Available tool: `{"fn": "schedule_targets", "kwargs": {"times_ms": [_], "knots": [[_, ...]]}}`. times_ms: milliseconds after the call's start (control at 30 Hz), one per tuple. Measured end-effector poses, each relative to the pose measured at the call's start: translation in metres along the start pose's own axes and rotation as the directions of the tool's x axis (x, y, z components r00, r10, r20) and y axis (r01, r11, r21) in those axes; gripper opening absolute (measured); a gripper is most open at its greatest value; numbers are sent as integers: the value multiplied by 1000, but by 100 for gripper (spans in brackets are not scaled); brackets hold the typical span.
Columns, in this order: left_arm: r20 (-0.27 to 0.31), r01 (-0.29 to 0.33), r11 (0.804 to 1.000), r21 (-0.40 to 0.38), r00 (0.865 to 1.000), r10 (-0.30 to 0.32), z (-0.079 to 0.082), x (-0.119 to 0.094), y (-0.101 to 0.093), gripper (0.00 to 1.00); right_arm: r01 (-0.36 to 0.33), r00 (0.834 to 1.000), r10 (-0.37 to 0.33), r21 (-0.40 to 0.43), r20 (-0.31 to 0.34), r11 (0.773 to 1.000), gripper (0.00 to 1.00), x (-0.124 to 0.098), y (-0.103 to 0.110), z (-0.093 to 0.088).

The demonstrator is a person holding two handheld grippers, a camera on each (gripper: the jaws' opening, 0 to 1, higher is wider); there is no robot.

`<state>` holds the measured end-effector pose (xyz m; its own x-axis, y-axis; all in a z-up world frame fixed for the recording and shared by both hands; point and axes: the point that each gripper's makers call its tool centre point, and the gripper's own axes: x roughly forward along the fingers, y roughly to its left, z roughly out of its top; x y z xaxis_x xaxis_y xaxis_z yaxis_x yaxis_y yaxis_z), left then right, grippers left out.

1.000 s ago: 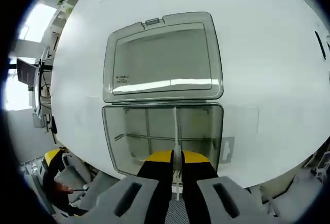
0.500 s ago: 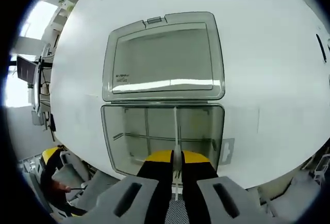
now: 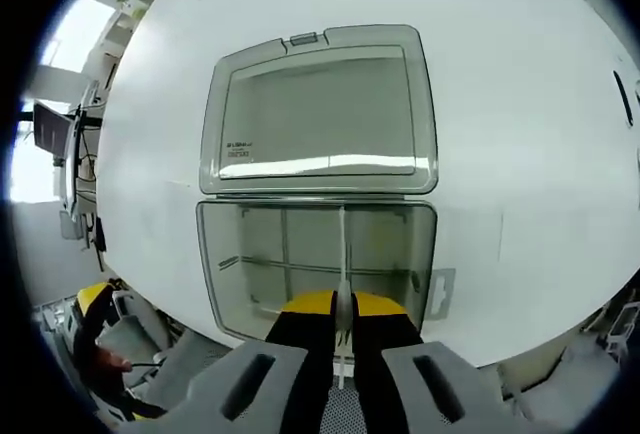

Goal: Insert the divider into the dual guide fixture by aligning both edges with the guide slots and pushing it downward to the bottom, including one-sided entry, uneven engagement, binding, and posture correction.

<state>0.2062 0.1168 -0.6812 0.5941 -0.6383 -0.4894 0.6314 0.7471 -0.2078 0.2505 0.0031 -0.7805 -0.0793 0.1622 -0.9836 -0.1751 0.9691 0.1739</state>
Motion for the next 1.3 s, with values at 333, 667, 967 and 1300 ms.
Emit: {"fn": "schedule_targets", "kwargs": {"times_ms": [333, 667, 967, 1300], "knots": [[1, 1, 1000, 1, 1000, -1, 2, 0, -1, 61, 4, 1000, -4, -1, -7, 1000, 0, 1, -2, 4], [-2, -1, 1000, 1, 1000, 1, 2, -1, 0, 61, 17, 1000, -17, -15, -19, 1000, 0, 3, -1, 4], [-4, -2, 1000, -1, 1000, 2, 0, -1, 0, 61, 22, 1000, -22, -17, -22, 1000, 0, 9, -3, 8], [-4, -10, 1000, -8, 1000, 10, 0, -4, 2, 60, 35, 999, -36, -32, -26, 999, 0, 9, 0, 3]]}}
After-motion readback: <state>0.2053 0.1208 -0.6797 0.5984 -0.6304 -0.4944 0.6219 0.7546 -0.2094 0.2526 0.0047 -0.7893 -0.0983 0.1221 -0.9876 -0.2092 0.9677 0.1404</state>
